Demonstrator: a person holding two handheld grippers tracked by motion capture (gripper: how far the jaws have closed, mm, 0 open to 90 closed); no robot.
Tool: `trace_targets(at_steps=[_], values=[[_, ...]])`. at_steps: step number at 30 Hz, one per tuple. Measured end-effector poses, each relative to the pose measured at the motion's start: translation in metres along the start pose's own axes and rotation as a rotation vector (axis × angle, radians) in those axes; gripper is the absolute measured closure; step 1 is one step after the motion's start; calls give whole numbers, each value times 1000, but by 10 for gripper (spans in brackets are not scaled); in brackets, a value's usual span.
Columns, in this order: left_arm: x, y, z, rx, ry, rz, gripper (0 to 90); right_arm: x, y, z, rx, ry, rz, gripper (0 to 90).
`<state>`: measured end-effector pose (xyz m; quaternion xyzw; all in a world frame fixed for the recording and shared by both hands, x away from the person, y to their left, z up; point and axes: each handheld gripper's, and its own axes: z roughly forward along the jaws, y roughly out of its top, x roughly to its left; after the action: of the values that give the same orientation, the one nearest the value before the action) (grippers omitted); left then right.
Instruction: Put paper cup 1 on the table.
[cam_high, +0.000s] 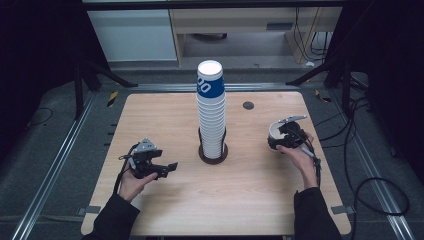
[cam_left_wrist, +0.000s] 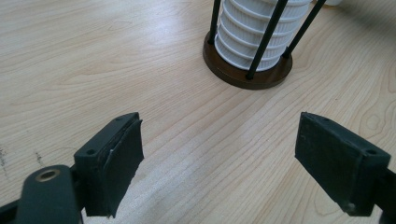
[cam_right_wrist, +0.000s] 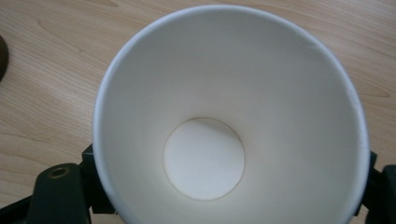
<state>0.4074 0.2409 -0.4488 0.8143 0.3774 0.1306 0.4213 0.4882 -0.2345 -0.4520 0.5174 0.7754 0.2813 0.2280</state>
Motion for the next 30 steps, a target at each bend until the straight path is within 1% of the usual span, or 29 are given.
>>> trace_targets(at_steps=[4,9,12,14,17,18,22,26,30], values=[[0,0,1,4,0,2,146,2,-1,3,18,-5,-14,194],[0,0,0,4,0,2,147,2,-2,6,40,6,-12,186],[0,0,0,5,-1,3,147,3,-2,7,32,-2,-20,177],[0,0,1,5,-1,2,147,4,-2,7,34,-5,-32,147],[-1,0,0,5,-1,3,146,4,-1,8,19,3,-41,114],[0,0,0,5,-1,3,146,5,-1,7,11,9,-38,107],[0,0,0,6,2,1,146,8,1,2,-22,-8,-43,82],[0,1,0,9,7,2,145,9,3,-3,-44,-15,-51,70],[-1,1,-1,5,7,4,144,8,4,-10,-81,-28,-34,65]])
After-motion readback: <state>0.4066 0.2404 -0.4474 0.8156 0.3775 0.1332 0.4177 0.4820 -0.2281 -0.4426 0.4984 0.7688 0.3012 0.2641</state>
